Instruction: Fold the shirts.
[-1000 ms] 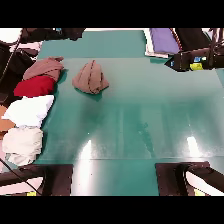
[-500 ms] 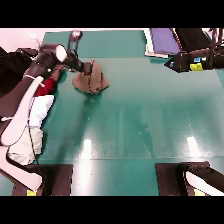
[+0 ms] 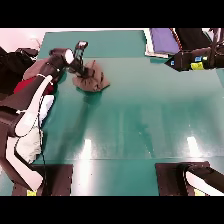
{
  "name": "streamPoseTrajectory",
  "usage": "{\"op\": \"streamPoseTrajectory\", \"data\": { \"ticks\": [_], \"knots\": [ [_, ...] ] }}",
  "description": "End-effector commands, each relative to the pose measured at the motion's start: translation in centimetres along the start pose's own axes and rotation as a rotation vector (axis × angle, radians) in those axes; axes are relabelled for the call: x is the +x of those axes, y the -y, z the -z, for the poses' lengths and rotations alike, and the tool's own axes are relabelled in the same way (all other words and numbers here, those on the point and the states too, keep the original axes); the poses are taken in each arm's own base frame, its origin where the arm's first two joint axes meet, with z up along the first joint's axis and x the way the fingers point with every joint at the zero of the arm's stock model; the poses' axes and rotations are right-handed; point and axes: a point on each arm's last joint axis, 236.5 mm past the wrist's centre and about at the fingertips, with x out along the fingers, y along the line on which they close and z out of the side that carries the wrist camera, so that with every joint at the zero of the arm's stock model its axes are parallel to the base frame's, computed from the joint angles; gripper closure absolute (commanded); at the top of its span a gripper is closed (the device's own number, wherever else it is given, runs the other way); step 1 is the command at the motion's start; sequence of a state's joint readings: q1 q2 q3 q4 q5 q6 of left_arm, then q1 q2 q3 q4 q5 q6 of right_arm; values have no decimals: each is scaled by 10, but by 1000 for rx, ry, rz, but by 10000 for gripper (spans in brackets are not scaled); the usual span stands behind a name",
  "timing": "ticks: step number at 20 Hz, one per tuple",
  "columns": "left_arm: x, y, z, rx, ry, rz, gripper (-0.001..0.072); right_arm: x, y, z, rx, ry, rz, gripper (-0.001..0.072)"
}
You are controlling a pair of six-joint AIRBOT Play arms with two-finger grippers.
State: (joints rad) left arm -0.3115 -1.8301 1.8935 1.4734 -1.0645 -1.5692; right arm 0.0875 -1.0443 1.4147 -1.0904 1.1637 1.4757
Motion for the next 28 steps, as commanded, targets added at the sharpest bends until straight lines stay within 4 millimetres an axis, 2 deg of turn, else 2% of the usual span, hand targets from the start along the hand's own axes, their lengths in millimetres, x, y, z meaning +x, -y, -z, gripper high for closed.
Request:
{"op": "streamPoseTrajectory", "data": {
  "ticks": [1,3,5,7,9,10,12,14,15,16,17,18,20,21,23,25,26,28],
  "knots": [
    [-88,11,-61,81,177,6,679,-20,-8,-24,-20,124,3,699],
    [-183,23,-97,90,383,20,679,-44,-17,-44,-40,236,3,699],
    [-267,38,-102,109,515,35,679,-66,-25,-61,-56,341,2,699],
    [-325,58,-87,140,579,64,680,-86,-32,-71,-70,412,0,699],
    [-353,87,-68,186,586,114,679,-96,-36,-76,-77,450,-1,699],
    [-354,103,-60,217,568,141,680,-98,-36,-76,-78,455,-1,699],
    [-340,138,-41,318,508,189,679,-97,-36,-75,-78,448,-3,699],
    [-309,166,-21,405,433,225,678,-96,-36,-74,-78,445,-3,699],
    [-290,175,-11,438,391,232,676,-96,-36,-74,-78,444,-3,699],
    [-274,177,-6,453,364,231,528,-96,-36,-74,-78,444,-3,699],
    [-263,175,-5,446,353,223,181,-96,-36,-73,-78,440,-3,699],
    [-258,166,-9,425,352,206,141,-96,-37,-72,-78,435,-4,699],
    [-254,130,-20,345,352,151,139,-95,-37,-70,-77,427,-5,699],
    [-251,103,-21,285,329,115,139,-95,-37,-70,-78,425,-5,699],
    [-238,46,-10,147,243,46,139,-94,-37,-68,-79,416,-6,699],
    [-209,8,19,30,126,43,139,-94,-37,-67,-79,414,-6,699],
    [-191,3,38,-28,58,84,139,-94,-37,-67,-78,414,-6,699],
    [-149,14,87,-104,-87,200,138,-94,-37,-67,-79,414,-6,699]
  ]
}}
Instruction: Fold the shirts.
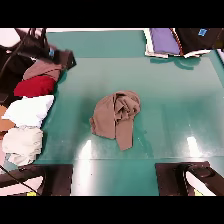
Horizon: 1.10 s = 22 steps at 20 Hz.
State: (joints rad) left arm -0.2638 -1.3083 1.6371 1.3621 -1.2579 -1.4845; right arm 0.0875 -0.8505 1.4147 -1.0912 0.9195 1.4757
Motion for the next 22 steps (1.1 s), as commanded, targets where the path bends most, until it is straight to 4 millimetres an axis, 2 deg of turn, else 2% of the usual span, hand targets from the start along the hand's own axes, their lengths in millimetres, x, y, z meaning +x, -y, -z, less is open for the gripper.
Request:
{"op": "streamPoseTrajectory", "data": {
  "ticks": [1,3,5,8,11,13,14,15,16,17,19,20,22],
  "knots": [
    [53,-1,86,-178,-233,145,138,0,-1,1,0,-4,-1,699],
    [83,18,142,-240,-353,225,138,0,-1,1,-1,-6,-1,699],
    [104,43,179,-311,-396,323,138,0,-1,2,-1,-7,-1,699],
    [125,71,204,-367,-383,394,138,0,0,2,0,-7,-1,699],
    [134,98,216,-301,-379,407,138,0,0,2,0,-7,-1,699],
    [138,112,215,-259,-358,407,150,1,0,3,1,-11,0,699],
    [139,113,213,-250,-345,402,317,2,1,5,3,-16,1,699],
    [140,108,208,-246,-330,387,534,3,2,9,5,-30,1,699],
    [137,98,198,-250,-317,372,675,5,4,16,7,-52,4,699],
    [131,85,183,-254,-294,360,679,8,8,28,9,-90,12,699],
    [109,45,140,-245,-205,307,679,18,18,64,33,-187,25,699],
    [96,22,117,-235,-151,263,679,23,27,86,44,-241,41,699],
    [72,-13,84,-219,-76,197,679,37,51,141,67,-374,89,698]
  ]
}}
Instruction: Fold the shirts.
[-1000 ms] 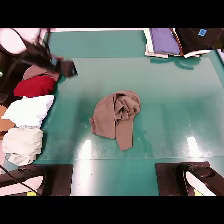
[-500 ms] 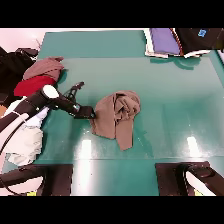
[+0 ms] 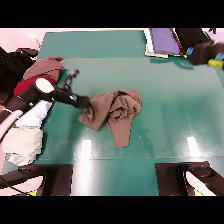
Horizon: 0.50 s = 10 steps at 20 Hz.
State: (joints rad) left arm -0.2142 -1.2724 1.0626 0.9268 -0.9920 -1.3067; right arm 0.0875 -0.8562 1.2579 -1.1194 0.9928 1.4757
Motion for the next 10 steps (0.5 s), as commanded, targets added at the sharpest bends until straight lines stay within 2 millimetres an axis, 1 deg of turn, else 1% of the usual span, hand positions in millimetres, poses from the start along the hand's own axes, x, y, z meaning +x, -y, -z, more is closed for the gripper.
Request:
{"op": "streamPoseTrajectory", "data": {
  "ticks": [1,2,3,5,6,7,8,10],
  "knots": [
    [-60,-30,-51,38,117,-102,679,41,34,83,58,-229,52,663],
    [-66,-33,-56,36,131,-109,679,57,46,114,90,-315,64,470],
    [-67,-34,-57,34,133,-111,679,73,53,141,123,-391,66,320],
    [-66,-36,-55,36,124,-117,679,105,72,189,185,-521,87,316],
    [-66,-36,-55,37,123,-118,679,122,77,205,221,-569,79,316],
    [-66,-36,-54,37,121,-118,679,137,78,215,235,-601,57,316],
    [-66,-37,-53,40,117,-124,679,154,73,222,243,-629,13,316],
    [-66,-38,-53,41,116,-125,679,183,65,229,254,-662,-37,316]
  ]
}}
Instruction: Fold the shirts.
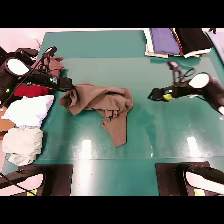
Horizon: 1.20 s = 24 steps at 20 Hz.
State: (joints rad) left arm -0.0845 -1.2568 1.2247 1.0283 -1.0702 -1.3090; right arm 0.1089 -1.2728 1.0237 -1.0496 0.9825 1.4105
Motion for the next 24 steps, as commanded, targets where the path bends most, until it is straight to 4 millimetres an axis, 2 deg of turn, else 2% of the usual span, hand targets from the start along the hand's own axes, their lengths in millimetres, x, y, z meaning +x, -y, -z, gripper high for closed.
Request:
{"op": "streamPoseTrajectory", "data": {
  "ticks": [1,6,8,10,11,13,14,15,17,18,19,20,21,22,24],
  "knots": [
    [-3,-4,-1,7,0,-14,679,61,-6,0,19,-106,-71,316],
    [-3,-4,-1,7,-2,-14,679,105,-28,-27,-30,-140,-105,319],
    [-3,-4,-1,7,-2,-14,679,115,-41,-37,-63,-140,-117,325],
    [-3,-4,0,7,-3,-14,679,123,-51,-45,-92,-137,-126,369],
    [-3,-4,0,7,-6,-13,679,126,-53,-48,-102,-138,-126,405],
    [-3,-3,3,7,-16,-10,679,133,-54,-49,-108,-148,-128,408],
    [-3,-3,4,7,-20,-9,679,135,-53,-49,-106,-149,-128,473],
    [-3,-3,4,7,-23,-9,679,135,-53,-49,-108,-149,-127,702],
    [-4,-2,3,9,-18,-9,679,126,-56,-57,-116,-121,-129,701],
    [-9,0,0,20,-9,-11,679,111,-62,-68,-130,-79,-133,701],
    [-21,6,-9,42,19,-13,679,87,-68,-84,-165,-13,-137,701],
    [-39,15,-22,70,66,-14,679,53,-76,-103,-207,71,-141,701],
    [-65,29,-39,110,133,-14,679,14,-84,-118,-244,153,-143,701],
    [-94,44,-53,150,200,-13,679,-35,-95,-130,-274,243,-146,701],
    [-163,81,-72,239,350,-11,679,-138,-117,-135,-347,422,-144,701]
  ]
}}
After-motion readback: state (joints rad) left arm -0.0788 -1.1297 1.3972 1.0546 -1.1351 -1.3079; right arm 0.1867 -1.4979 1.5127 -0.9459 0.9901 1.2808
